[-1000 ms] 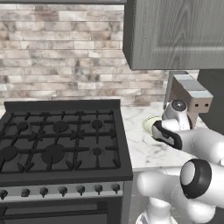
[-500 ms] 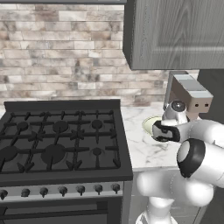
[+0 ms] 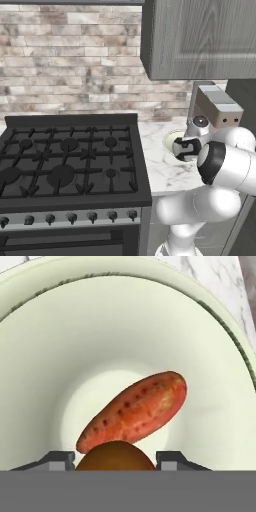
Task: Take the sweet potato, bell pepper, and mango from the freezer and place them in the bowl on the counter.
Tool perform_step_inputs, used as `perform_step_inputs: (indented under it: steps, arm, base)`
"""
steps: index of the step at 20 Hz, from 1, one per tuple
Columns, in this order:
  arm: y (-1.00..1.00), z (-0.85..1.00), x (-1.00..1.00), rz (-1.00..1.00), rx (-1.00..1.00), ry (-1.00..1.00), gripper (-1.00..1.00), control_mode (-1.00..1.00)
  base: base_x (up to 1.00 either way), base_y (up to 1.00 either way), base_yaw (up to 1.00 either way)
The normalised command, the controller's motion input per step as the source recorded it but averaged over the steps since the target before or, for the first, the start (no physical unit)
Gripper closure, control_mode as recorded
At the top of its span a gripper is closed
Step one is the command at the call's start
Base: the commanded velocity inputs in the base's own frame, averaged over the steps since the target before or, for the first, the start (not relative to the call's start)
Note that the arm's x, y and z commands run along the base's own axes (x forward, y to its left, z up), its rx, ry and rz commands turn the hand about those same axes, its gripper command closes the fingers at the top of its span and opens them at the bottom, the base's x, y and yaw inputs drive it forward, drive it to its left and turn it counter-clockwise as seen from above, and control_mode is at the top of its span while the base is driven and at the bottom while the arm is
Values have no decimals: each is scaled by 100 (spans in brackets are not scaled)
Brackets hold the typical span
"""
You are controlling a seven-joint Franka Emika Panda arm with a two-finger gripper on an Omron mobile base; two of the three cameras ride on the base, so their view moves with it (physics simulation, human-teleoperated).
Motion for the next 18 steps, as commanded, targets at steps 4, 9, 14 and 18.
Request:
perform_step_inputs:
  steps: [4,9,14,18]
  arm:
    - [0,-7,8,0,0,0,-100,-100]
    - [0,0,0,0,0,-4,-100,-100]
    - [0,0,0,0,0,-5,-100,-100]
    - [0,1,-21,0,0,-15,-100,-100]
  base:
    - [0,0,0]
    - [0,0,0]
    - [0,0,0]
    - [0,0,0]
